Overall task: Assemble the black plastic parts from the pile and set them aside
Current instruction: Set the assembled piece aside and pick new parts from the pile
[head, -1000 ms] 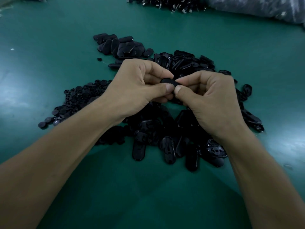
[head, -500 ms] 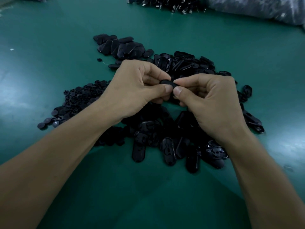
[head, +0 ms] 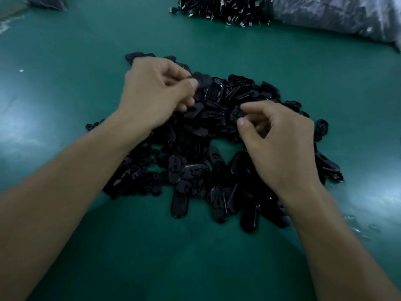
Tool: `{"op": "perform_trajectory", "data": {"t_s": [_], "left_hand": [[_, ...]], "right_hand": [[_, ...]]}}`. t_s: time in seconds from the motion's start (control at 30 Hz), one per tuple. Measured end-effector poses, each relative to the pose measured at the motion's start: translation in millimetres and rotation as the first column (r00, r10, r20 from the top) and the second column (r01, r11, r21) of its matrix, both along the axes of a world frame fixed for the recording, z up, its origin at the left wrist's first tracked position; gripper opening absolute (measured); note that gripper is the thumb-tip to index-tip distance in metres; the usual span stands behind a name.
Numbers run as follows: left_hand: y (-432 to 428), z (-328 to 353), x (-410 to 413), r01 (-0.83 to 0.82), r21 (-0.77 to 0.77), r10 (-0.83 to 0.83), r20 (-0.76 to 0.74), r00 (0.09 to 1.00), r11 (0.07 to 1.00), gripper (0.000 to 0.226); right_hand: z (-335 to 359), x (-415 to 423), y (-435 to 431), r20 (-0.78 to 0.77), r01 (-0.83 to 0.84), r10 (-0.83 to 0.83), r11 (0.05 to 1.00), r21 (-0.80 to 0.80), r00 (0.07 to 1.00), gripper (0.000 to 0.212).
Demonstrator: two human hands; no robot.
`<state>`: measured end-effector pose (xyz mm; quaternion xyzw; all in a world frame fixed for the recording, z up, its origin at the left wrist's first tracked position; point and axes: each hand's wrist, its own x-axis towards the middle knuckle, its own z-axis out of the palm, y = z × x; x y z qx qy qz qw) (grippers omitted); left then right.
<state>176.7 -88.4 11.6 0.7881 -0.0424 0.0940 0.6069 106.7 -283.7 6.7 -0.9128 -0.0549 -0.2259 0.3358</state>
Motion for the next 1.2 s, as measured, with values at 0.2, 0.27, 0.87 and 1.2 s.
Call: {"op": "perform_trajectory", "data": {"t_s": [0.2, 0.27, 0.87, 1.2], "left_hand": [[22, -5, 49, -0.226, 0.092, 0.226, 0.014, 0.974, 0.97, 0.011], [24, -5, 60, -0.269, 0.142, 0.269, 0.022, 0.963, 0.953, 0.014], [4, 4, 46, -0.314, 0.302, 0.284, 0.138, 0.949, 0.9, 0.02], [-12, 6, -16, 0.125, 0.061, -0.128, 0.034, 0.991, 0.99, 0.009]], "right_hand": [[-2, 0, -4, -0.066, 0.108, -0.125, 0.97, -0.218, 0.99, 0.027], [-2, 0, -5, -0.096, 0.121, -0.15, 0.959, -0.258, 0.984, 0.033], [-4, 1, -1, -0.181, 0.027, -0.09, 0.946, -0.322, 0.979, 0.023], [6, -1, 4, -0.17, -0.015, 0.004, 0.998, -0.062, 0.985, 0.034]]}}
